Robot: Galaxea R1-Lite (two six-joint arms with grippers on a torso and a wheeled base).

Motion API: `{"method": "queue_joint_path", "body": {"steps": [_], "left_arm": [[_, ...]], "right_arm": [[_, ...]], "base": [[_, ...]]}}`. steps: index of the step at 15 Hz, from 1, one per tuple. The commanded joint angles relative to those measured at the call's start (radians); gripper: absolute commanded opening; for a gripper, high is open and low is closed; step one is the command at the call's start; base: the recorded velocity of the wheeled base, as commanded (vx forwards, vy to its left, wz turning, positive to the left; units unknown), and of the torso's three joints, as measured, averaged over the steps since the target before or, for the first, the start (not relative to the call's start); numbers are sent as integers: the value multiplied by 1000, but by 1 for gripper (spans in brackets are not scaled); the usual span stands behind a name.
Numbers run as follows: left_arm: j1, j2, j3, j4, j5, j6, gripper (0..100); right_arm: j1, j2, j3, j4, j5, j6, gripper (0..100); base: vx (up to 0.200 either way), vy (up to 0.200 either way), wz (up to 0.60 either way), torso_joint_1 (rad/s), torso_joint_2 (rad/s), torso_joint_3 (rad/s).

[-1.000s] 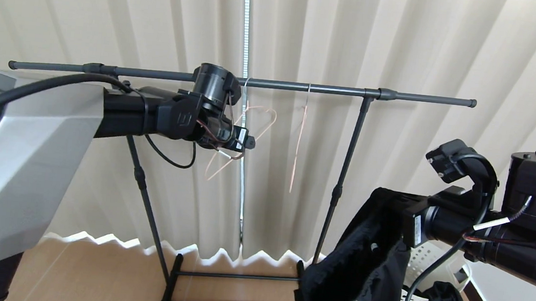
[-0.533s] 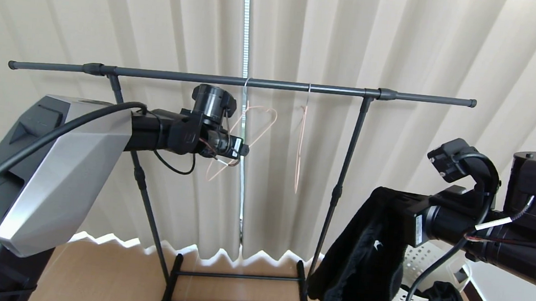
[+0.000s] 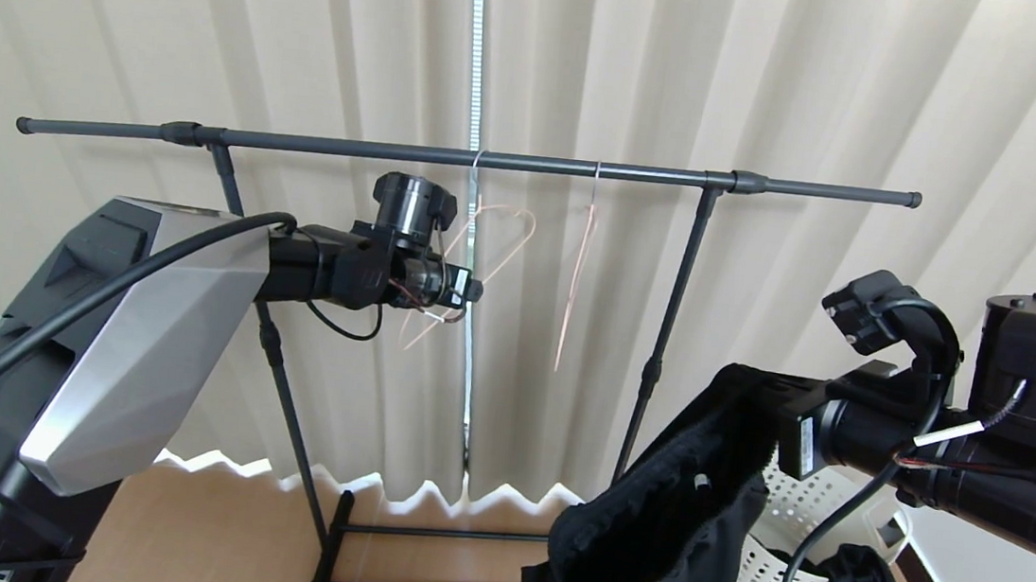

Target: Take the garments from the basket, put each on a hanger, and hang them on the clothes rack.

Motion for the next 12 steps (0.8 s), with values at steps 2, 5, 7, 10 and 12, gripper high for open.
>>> {"method": "queue_joint_path", "body": {"steps": [2,5,7,10,12], "left_arm": [[5,11,0,-16,2,-2,100],[5,12,0,-16,4,-4,0],[5,11,0,-16,6,-24,0],[5,9,0,-16,6,-24,0],[5,5,0,-16,7,-27,0]], "right_arm": [[1,-1,1,-1,1,0,0],[1,-1,1,-1,1,0,0],[1,-4,1,-1,1,0,0],[1,-4,1,-1,1,0,0],[1,-4,1,-1,1,0,0]], "base": [[0,0,0,0,0,0],[0,0,0,0,0,0],[0,0,0,0,0,0],[0,0,0,0,0,0],[0,0,0,0,0,0]]}}
